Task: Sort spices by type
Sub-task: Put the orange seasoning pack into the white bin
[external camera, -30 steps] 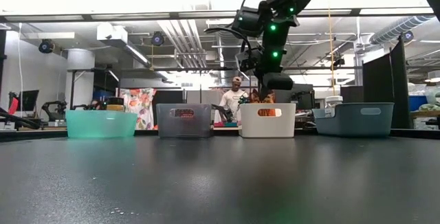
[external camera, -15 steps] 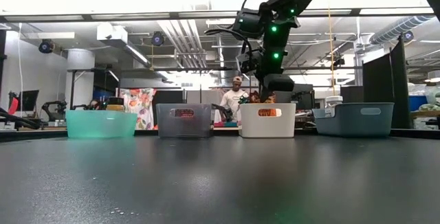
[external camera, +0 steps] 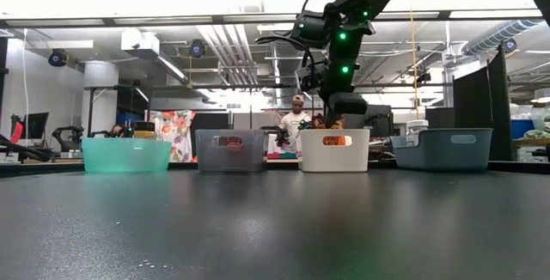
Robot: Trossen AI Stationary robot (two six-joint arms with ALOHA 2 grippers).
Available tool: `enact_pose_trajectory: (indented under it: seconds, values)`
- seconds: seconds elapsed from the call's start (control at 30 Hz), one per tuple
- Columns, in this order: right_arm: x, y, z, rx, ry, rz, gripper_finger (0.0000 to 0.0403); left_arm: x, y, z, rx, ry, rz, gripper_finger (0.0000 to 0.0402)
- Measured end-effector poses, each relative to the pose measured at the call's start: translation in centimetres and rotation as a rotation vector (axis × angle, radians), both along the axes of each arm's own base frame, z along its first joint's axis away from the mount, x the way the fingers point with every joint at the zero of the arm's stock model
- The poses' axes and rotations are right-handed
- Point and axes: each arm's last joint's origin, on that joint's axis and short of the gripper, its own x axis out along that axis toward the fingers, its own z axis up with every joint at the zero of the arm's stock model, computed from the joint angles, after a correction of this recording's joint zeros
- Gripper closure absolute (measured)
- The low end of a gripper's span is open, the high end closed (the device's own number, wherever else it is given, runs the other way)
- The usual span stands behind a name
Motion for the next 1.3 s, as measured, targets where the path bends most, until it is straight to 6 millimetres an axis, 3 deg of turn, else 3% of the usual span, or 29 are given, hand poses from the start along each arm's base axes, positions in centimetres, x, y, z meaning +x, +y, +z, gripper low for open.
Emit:
enact_pose_trajectory:
  seconds: [1.3]
  values:
    - [0.00,0.00,0.01,0.003,-0.010,-0.014,0.0390,0.00,0.00,-0.03,0.000,0.001,0.000,0.0402]
